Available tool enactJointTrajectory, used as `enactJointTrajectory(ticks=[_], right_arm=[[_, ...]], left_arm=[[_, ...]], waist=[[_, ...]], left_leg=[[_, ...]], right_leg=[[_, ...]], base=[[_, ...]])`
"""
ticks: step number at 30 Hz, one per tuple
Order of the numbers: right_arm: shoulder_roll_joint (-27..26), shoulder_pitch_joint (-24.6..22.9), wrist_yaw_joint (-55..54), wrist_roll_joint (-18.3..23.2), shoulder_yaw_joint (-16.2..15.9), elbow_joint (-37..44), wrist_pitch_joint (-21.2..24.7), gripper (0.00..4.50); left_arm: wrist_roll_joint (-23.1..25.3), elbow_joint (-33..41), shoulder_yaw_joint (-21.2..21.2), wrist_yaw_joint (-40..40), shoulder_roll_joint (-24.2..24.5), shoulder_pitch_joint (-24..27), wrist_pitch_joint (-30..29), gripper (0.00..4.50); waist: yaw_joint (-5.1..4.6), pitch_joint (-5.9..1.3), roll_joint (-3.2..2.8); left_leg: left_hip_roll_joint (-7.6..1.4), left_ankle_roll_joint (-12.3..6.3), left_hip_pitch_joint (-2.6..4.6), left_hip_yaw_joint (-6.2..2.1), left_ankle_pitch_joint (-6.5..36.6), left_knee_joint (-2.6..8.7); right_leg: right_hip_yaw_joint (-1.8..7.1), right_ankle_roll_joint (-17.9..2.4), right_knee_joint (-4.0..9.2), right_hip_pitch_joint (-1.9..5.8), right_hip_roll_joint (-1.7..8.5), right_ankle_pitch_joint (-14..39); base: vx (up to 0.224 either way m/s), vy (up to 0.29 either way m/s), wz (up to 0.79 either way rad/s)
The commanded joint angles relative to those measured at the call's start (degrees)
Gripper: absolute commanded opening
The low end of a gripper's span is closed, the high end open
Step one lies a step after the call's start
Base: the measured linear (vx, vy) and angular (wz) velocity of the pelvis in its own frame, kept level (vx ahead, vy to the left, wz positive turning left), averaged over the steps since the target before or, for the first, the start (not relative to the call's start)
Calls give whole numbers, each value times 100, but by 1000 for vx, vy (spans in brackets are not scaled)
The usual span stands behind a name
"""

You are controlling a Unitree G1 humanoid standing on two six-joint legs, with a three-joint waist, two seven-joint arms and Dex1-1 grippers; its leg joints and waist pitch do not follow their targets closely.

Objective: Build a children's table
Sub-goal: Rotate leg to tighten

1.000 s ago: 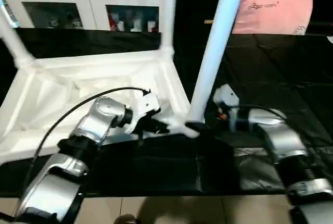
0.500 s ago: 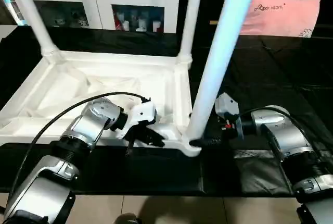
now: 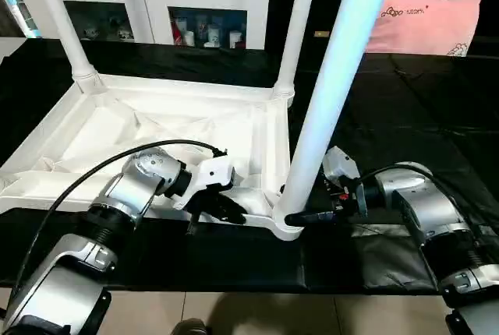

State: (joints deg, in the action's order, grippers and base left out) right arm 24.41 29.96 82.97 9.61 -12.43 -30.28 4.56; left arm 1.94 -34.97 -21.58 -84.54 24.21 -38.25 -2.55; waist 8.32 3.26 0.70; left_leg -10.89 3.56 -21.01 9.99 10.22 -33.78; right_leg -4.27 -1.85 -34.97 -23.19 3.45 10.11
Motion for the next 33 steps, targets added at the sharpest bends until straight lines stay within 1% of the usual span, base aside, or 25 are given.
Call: enactJointTrajectory(ticks=[1,3,4,7,12,13,14,15,16,17,18,19,20,21,22,23,24,25,26,27,28,29,30,31,33], right_arm=[[1,-23,71,51,-35,125,44,261],[-5,-33,77,56,-41,130,53,256],[-10,-51,94,71,-55,141,81,235],[-32,-95,96,95,-75,144,86,221],[-81,-203,46,147,-68,244,178,213],[-119,-238,-11,174,-51,284,232,212],[-142,-258,-50,190,-40,307,271,212],[-209,-307,-183,226,-15,370,392,211],[-320,-337,-445,204,38,348,406,211],[-320,-337,-446,204,38,348,406,211],[-397,-357,-632,184,71,330,403,211],[-724,-323,-1569,-10,217,106,435,211],[-804,-306,-1791,-56,253,45,422,210],[-870,-292,-1977,-94,283,-7,410,210],[-1083,-245,-2492,-163,384,-157,405,209],[-1105,-241,-2543,-168,395,-171,405,208],[-1314,-180,-2951,-194,485,-305,442,207],[-1536,-100,-3378,-222,560,-452,511,206],[-1711,-32,-3697,-241,610,-566,564,206],[-1711,-32,-3697,-241,610,-566,564,206],[-1884,38,-4009,-251,666,-676,608,206],[-2093,167,-4430,-289,727,-856,658,206],[-2246,256,-4734,-335,784,-981,684,206],[-2591,518,-5506,-440,904,-1298,745,206],[-2722,653,-5754,-475,913,-1426,805,206]], left_arm=[[-26,177,-167,-253,-33,0,94,0],[-25,169,-165,-251,-29,0,96,0],[-23,159,-163,-247,-27,-1,89,0],[-12,134,-164,-226,-26,1,89,0],[-21,110,-125,-131,-54,4,18,0],[-39,103,-93,-72,-76,6,-38,0],[-50,97,-73,-29,-95,5,-76,0],[-83,81,-12,89,-142,5,-178,0],[-106,23,78,313,-241,-29,-296,0],[-106,22,79,314,-241,-29,-297,0],[-120,-18,141,468,-307,-52,-373,0],[-116,-126,304,1010,-530,-142,-647,0],[-113,-146,339,1137,-583,-163,-719,0],[-110,-162,369,1244,-628,-181,-780,0],[-128,-196,463,1533,-765,-232,-979,0],[-131,-199,473,1561,-779,-236,-1000,0],[-145,-248,577,1866,-921,-303,-1175,0],[-181,-282,694,2168,-1084,-372,-1404,0],[-212,-309,786,2405,-1211,-425,-1580,0],[-212,-309,786,2405,-1211,-425,-1580,0],[-226,-341,870,2656,-1329,-474,-1709,0],[-227,-402,956,2970,-1479,-538,-1803,0],[-213,-445,1018,3195,-1583,-581,-1862,0],[-189,-547,1160,3770,-1856,-695,-1946,0],[-132,-589,1170,4006,-1960,-746,-1937,0]], waist=[[-39,-403,16],[-40,-401,14],[-39,-394,7],[-39,-399,14],[-38,-403,12],[-37,-402,-12],[-41,-400,-6],[-36,-397,-17],[-32,-396,-13],[-45,-391,-16],[-53,-387,-17],[-67,-375,-32],[-96,-359,-32],[-118,-348,-33],[-166,-339,-17],[-198,-334,-12],[-247,-353,-28],[-306,-362,-31],[-323,-360,-45],[-354,-357,-32],[-367,-362,-30],[-373,-366,-12],[-394,-365,-22],[-413,-369,10],[-415,-371,-20]], left_leg=[[-273,-310,63,-53,945,358],[-280,-308,66,-55,958,361],[-277,-302,68,-54,984,363],[-277,-278,73,-57,1004,364],[-274,-293,70,-56,964,361],[-273,-276,74,-59,1000,361],[-272,-273,71,-54,1004,363],[-273,-261,76,-56,1036,365],[-275,-257,80,-62,1042,369],[-271,-223,84,-61,1098,372],[-266,-188,81,-67,1151,380],[-259,-137,84,-71,1219,387],[-254,-84,83,-72,1284,396],[-239,10,114,-94,1468,412],[-225,76,110,-117,1572,432],[-224,88,108,-122,1606,440],[-230,73,116,-121,1589,430],[-231,80,106,-115,1542,424],[-227,84,110,-119,1540,425],[-212,78,99,-113,1528,420],[-201,21,93,-109,1440,411],[-201,-5,96,-97,1421,401],[-189,-12,95,-91,1359,395],[-184,-2,98,-83,1308,389],[-186,20,111,-92,1285,397]], right_leg=[[295,-1089,420,314,506,1357],[296,-1077,423,310,509,1384],[295,-1070,432,304,507,1427],[295,-1049,434,308,510,1477],[296,-1070,424,313,502,1359],[295,-1073,427,308,505,1402],[298,-1071,434,312,503,1406],[299,-1067,440,309,505,1455],[295,-1053,445,306,506,1478],[294,-1052,454,298,504,1543],[292,-1021,465,308,512,1664],[291,-987,484,294,507,1795],[293,-967,490,280,509,1906],[276,-877,535,278,525,2294],[261,-768,559,299,538,2605],[260,-715,575,302,539,2707],[277,-707,581,299,545,2662],[287,-791,557,289,531,2466],[284,-842,557,284,528,2401],[279,-860,559,285,513,2367],[283,-881,555,298,515,2256],[289,-886,559,296,509,2209],[296,-930,549,292,508,2143],[297,-942,540,280,497,2101],[293,-967,540,281,500,2083]], base=[[0,0,0],[0,0,0],[0,0,0],[0,0,0],[0,0,0],[0,0,0],[0,0,0],[0,0,0],[0,0,0],[0,0,0],[0,0,0],[0,0,0],[0,0,0],[0,0,0],[0,0,0],[0,0,0],[0,0,0],[0,0,0],[0,0,0],[0,0,0],[0,0,0],[0,0,0],[0,0,0],[0,0,0],[0,0,0]])
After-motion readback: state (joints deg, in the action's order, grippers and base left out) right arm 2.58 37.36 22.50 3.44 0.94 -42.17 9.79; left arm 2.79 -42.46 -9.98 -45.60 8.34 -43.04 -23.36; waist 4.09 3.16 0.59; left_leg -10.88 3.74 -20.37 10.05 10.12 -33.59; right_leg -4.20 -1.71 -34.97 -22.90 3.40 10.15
